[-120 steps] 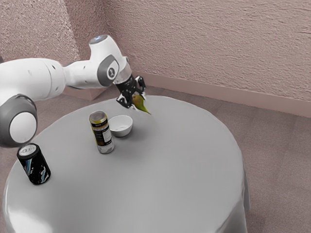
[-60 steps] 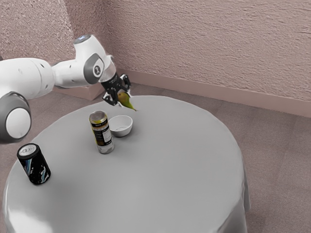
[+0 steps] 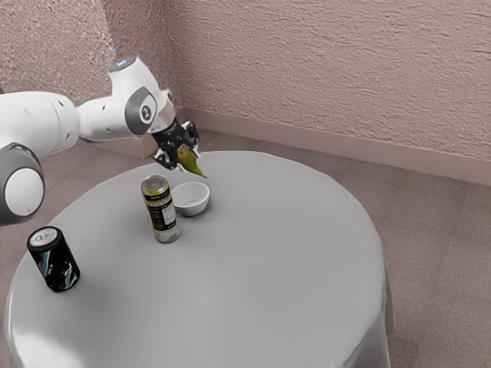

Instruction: Place the pear in the bowl.

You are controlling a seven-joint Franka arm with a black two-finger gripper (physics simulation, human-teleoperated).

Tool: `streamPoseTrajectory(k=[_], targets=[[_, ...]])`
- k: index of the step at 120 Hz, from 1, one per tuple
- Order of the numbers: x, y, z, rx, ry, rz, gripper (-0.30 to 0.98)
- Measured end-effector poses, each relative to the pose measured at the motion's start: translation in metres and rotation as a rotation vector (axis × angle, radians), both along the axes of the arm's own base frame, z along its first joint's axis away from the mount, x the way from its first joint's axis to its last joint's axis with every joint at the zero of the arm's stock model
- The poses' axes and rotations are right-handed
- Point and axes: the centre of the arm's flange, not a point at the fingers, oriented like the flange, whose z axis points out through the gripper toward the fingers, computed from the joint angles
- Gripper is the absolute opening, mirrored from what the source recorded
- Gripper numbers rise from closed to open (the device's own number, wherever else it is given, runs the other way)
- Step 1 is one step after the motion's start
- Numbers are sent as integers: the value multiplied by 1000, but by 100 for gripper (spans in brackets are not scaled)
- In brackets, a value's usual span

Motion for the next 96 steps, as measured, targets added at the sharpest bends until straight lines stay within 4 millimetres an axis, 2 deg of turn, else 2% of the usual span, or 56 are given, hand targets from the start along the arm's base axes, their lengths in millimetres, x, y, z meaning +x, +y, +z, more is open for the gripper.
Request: streamPoseTrajectory(k=[48,69,96], targets=[[-6,0,1,5,7,-16,20],[-14,-1,6,8,13,-21,20],[-25,2,3,3,33,-14,20]])
